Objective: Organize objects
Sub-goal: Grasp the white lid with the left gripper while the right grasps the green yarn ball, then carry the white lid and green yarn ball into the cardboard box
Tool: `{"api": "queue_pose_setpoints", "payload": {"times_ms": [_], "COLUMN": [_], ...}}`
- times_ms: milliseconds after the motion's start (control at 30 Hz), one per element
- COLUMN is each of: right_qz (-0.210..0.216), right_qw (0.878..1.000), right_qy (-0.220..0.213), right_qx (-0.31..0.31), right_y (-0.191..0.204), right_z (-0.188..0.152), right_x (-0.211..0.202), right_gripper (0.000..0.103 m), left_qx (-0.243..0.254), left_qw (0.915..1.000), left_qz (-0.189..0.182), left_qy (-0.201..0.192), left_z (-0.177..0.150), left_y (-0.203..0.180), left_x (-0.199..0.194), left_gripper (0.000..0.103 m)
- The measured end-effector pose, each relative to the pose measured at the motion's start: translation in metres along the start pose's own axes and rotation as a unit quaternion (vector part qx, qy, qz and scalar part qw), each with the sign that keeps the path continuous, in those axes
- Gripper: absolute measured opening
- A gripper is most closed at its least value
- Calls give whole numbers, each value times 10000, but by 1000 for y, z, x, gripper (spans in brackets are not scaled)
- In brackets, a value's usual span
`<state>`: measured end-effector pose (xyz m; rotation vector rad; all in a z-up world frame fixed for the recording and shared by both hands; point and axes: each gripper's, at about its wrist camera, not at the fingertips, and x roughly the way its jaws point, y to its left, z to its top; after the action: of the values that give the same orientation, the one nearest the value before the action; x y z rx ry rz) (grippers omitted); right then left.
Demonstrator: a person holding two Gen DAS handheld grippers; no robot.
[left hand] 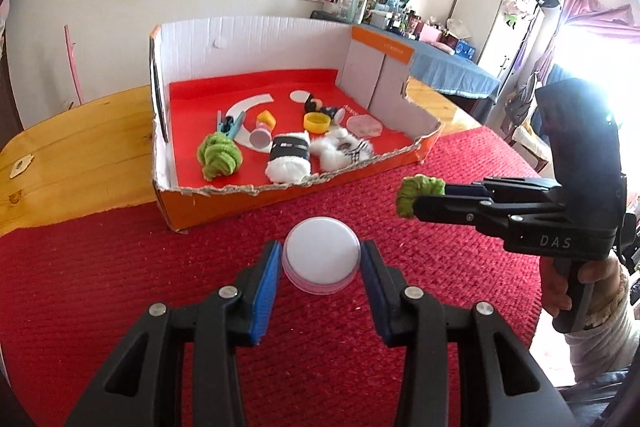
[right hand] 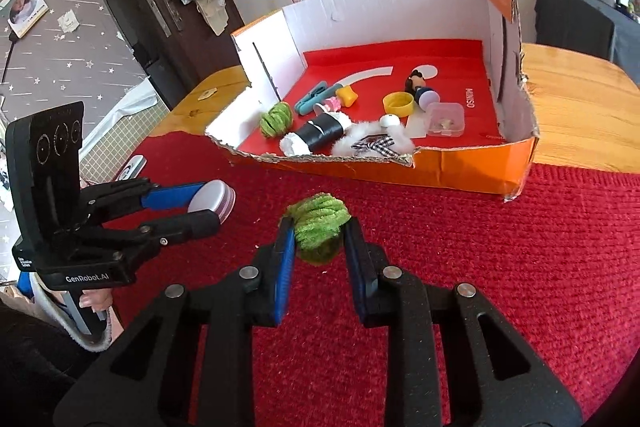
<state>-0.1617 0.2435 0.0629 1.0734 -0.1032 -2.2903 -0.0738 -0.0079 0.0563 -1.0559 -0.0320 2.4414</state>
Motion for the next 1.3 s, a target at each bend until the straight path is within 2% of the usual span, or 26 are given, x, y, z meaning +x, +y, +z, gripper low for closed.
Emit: {"api": "queue_pose_setpoints", "payload": {"times_ms": [133, 267, 433, 567, 767, 1000, 1167, 1300], "right_qz": [30, -89, -671, -1153, -1789, -1964, -2055, -2145], "right_qw": [9997, 9983, 9940, 9902, 9806, 9769, 9734, 9697], "right_qy": [-207, -501, -662, -343, 242, 741, 962, 1159], "right_qx": [-84, -289, -555, -716, -762, -405, -304, -182], "right_y": [6, 16, 18, 8, -18, -46, -58, -67], "right_z": [7, 30, 77, 113, 159, 180, 186, 190], "right_x": [-17, -32, -26, 1, 56, 100, 118, 133], "right_gripper": [23, 23, 23, 23, 23, 23, 23, 23], "left_qx": [-4, 103, 161, 19, -79, -336, -497, -528], "left_qw": [9996, 9989, 9991, 9996, 9975, 9946, 9922, 9896], "left_qz": [-120, -44, 202, 265, 611, 685, 742, 927], "left_qy": [-238, -453, -348, -2, 332, 704, 874, 962], "left_z": [15, 42, 86, 115, 153, 165, 167, 170], "left_y": [-5, -11, -8, 6, 26, 43, 52, 55], "left_x": [-18, -25, -2, 30, 76, 122, 142, 154], "left_gripper": [42, 42, 42, 42, 42, 42, 42, 42]}}
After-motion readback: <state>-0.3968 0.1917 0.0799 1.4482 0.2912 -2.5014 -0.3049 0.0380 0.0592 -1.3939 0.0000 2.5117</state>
